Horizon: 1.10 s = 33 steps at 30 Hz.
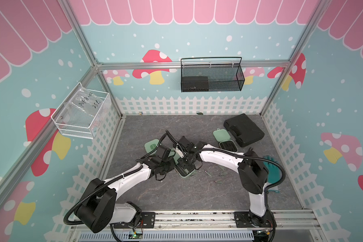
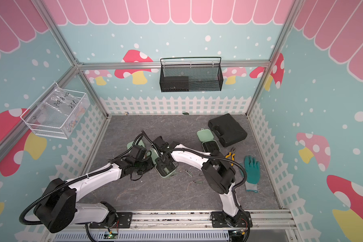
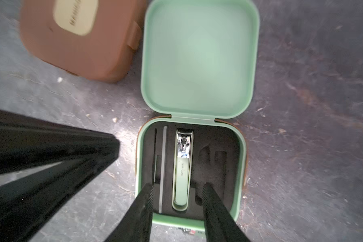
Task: Organize nail clipper sets
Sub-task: Place the nail clipper in the storage box, then pick up the nail clipper from the center of the board.
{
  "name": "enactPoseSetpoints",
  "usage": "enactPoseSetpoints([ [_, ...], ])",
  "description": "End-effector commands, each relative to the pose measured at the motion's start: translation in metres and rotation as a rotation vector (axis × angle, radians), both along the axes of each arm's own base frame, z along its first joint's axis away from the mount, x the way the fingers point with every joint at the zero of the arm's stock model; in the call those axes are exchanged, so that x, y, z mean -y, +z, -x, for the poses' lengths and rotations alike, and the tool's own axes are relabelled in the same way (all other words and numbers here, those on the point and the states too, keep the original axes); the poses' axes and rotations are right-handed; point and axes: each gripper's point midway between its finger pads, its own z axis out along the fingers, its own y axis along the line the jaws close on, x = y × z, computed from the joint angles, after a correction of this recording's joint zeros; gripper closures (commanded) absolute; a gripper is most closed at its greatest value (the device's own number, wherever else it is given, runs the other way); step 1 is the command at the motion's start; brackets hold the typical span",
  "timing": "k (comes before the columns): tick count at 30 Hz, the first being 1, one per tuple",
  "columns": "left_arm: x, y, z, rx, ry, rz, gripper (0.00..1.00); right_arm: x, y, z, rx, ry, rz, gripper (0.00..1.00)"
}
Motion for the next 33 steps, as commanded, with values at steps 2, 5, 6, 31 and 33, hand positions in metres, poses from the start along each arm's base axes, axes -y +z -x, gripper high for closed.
enactPoseSetpoints([
  [2,0.016,0.003,-0.008,-0.014,-0.006,0.058,1.0,0.016,0.039,-0.007,0.048,-0.044,-0.057,0.59],
  [5,0.021,-0.006,-0.011,-0.033,-0.009,0.056,1.0,0.031,0.046,-0.009,0.059,-0.079,-0.071,0.59],
  [6,0.022,-0.009,-0.012,-0.036,-0.01,0.058,1.0,0.036,0.048,-0.009,0.061,-0.087,-0.079,0.6],
  [31,0.01,-0.051,-0.012,-0.108,0.031,-0.058,1.0,0.143,-0.017,0.051,-0.121,-0.175,-0.025,0.56],
  [33,0.01,-0.049,-0.012,-0.105,0.03,-0.063,1.0,0.147,-0.027,0.052,-0.131,-0.178,0.004,0.55],
])
